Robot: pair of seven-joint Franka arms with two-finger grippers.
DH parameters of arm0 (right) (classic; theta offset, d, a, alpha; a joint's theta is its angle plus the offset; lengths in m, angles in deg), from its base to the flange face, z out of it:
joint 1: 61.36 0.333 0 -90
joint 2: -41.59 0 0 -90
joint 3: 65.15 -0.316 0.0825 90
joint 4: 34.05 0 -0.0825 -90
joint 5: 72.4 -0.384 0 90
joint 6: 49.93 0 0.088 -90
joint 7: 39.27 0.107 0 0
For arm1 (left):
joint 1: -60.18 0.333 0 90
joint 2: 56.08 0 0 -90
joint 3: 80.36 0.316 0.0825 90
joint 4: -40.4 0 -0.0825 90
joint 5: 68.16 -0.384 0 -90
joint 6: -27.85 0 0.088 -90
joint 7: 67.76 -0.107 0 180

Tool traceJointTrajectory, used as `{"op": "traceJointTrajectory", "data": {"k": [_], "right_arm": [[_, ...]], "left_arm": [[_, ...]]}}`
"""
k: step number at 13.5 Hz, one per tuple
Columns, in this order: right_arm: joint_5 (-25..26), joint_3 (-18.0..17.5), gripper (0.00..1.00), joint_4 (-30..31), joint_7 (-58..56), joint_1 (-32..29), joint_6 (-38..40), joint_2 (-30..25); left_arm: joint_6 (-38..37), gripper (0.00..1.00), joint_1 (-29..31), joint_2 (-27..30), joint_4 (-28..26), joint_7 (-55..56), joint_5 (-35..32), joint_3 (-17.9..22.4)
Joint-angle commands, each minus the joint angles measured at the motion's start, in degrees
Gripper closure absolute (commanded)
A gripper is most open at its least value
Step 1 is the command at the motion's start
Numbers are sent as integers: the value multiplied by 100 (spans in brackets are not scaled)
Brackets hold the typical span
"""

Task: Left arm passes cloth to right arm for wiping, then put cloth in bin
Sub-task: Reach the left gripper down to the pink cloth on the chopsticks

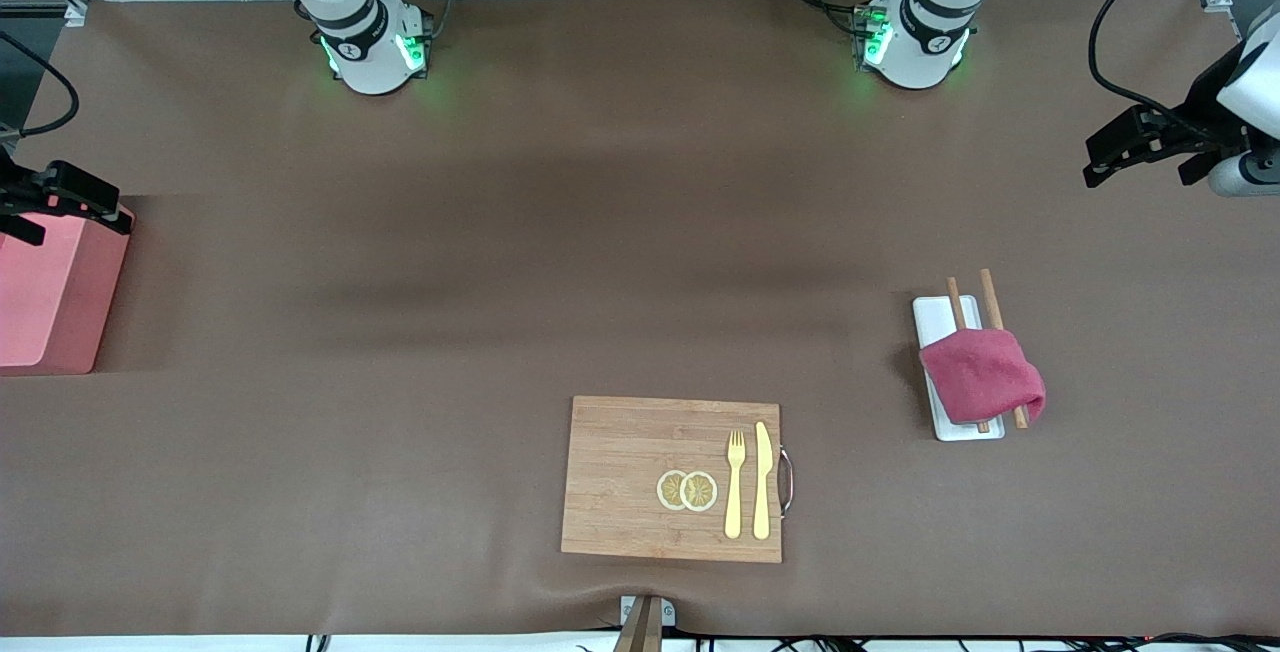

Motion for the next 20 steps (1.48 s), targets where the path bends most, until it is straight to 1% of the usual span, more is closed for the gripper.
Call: {"op": "traceJointTrajectory", "data": {"k": [1, 2, 4, 7, 9, 11, 12, 14, 15, 16, 20], "right_arm": [[3, -1, 0, -54, 39, -77, 13, 26], [2, -1, 0, -54, 30, -104, 22, 26], [11, -1, 0, -54, 39, -69, 66, 17], [2, -1, 0, -71, 39, -95, 14, 26], [11, -1, 0, -45, 39, -43, 31, 26], [11, -1, 0, -54, 30, -60, 48, 26], [11, -1, 0, -54, 39, -60, 31, 26], [11, -1, 0, -54, 39, -86, 48, 105], [3, -1, 0, -54, 39, -104, 48, 123], [2, -1, 0, -45, 39, -113, 66, 123], [2, -1, 0, -54, 39, -122, 57, 123]], "left_arm": [[-32, 0, -9, 18, -12, 28, -84, 13], [-23, 0, -9, 9, 49, 28, -84, 13], [-23, 0, -26, -192, 199, 54, -84, 13], [100, 0, 53, -841, 208, -7, -14, 48], [607, 0, 62, -1289, 164, 89, -48, 48], [1056, 0, 193, -1808, 129, 107, -40, 48], [1293, 0, 255, -1967, -2, 142, 21, 48], [2118, 0, 290, -2012, -554, 186, -4, 48], [2374, 0, 290, -2038, -722, 177, -40, 57], [2533, 0, 299, -2143, -802, 177, -40, 57], [3035, 0, 308, -2591, -794, 169, -49, 57]]}}
